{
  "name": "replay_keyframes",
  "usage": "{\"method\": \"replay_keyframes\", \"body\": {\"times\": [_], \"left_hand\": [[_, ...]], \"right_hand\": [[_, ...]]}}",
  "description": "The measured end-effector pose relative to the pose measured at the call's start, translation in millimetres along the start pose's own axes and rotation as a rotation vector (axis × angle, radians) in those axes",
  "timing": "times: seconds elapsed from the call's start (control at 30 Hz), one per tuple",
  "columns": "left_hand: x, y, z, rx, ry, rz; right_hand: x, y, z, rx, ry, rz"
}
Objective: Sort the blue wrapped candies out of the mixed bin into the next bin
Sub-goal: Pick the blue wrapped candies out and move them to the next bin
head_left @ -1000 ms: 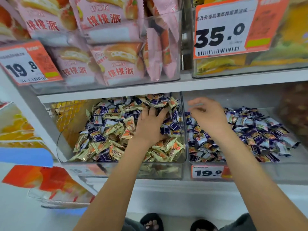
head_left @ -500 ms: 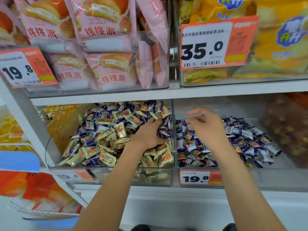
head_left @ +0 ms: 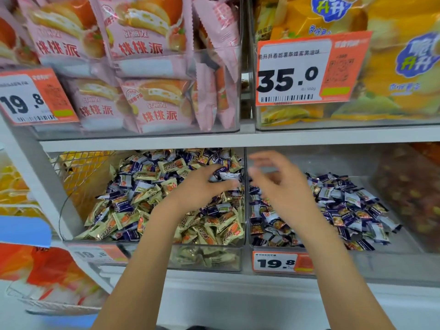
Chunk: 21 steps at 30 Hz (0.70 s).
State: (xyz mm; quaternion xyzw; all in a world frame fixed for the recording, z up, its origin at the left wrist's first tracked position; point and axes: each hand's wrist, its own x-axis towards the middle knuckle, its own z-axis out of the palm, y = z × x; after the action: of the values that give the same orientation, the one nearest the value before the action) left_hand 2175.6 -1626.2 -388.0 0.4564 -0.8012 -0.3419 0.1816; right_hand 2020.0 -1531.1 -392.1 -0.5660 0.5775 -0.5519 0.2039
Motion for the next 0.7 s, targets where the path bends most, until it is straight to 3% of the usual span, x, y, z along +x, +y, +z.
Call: {"method": "replay_keyframes", "body": {"times": [0.1, 0.17, 0.37, 0.53, 0.7], "left_hand": [[-6, 5, 0, 0.048, 0.011, 0.037], [-11, 8, 0, 0.096, 0.05, 0.1], [-18, 18, 9, 0.064, 0.154, 0.305], [-17, 15, 9, -0.113, 0.139, 0.163], [-16, 10, 5, -0.223, 0.102, 0.113]], "right_hand": [[-3, -3, 10, -0.116, -0.198, -0.119], [-2, -2, 14, -0.143, -0.212, -0.134], [-3, -3, 24, -0.067, 0.031, -0.109], [1, 3, -5, 0.006, 0.273, 0.132], [-1, 21, -24, -0.326, 0.03, 0.269]]}}
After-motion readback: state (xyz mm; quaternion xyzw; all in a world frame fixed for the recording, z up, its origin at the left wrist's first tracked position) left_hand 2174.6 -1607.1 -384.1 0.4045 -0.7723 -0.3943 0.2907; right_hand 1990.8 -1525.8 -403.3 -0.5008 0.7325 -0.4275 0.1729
